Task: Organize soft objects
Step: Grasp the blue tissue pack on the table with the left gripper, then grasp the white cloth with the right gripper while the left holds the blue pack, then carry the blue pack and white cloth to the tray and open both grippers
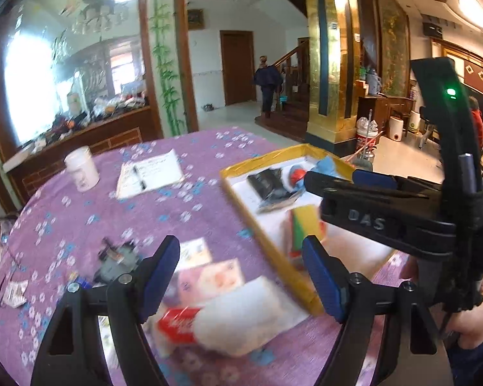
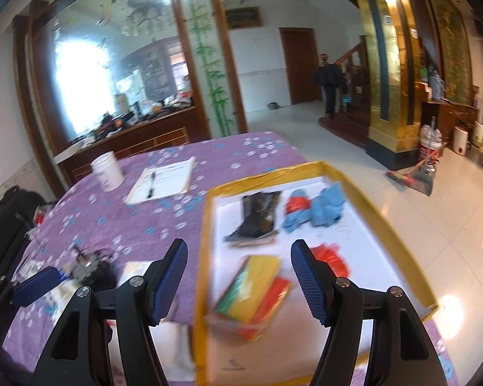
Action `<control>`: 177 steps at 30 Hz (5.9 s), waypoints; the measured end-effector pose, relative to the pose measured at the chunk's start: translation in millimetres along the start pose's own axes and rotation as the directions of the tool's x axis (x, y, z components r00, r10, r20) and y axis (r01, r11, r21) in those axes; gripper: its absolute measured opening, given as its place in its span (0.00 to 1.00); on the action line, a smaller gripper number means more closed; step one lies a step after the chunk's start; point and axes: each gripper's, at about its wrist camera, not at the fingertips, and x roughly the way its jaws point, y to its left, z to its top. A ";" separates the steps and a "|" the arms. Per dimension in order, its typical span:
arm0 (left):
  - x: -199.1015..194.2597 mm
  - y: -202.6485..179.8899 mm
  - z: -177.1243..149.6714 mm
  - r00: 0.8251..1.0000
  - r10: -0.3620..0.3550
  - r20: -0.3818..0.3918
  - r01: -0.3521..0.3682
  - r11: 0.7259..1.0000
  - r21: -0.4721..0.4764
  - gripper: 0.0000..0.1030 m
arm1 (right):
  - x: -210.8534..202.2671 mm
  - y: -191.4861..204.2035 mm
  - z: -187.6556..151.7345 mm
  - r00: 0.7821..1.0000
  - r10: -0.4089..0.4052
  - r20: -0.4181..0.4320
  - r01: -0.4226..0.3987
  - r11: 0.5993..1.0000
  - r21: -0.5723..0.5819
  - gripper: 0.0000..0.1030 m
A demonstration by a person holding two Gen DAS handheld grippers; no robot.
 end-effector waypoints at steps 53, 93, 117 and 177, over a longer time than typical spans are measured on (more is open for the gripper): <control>0.9 217.4 -72.2 0.971 0.168 -0.172 -0.219 0.914 -0.341 0.18 | 37.1 173.8 -55.0 0.846 0.452 -0.283 -0.519 0.820 -0.243 0.09; -12.6 203.9 -68.1 0.982 0.147 -0.122 -0.178 0.933 -0.313 0.18 | 5.3 206.4 -141.0 0.883 0.206 -0.422 -0.442 0.670 -0.596 0.72; -25.6 191.0 -63.8 0.991 0.121 -0.050 -0.130 0.944 -0.303 0.18 | -26.4 121.7 -64.9 0.847 0.487 -0.212 -0.524 0.833 -0.179 0.17; 89.7 -100.5 -1.0 0.944 -0.303 -0.132 0.308 0.951 0.016 0.50 | -8.8 -128.9 -37.9 0.994 0.063 0.090 -0.086 0.957 0.278 0.59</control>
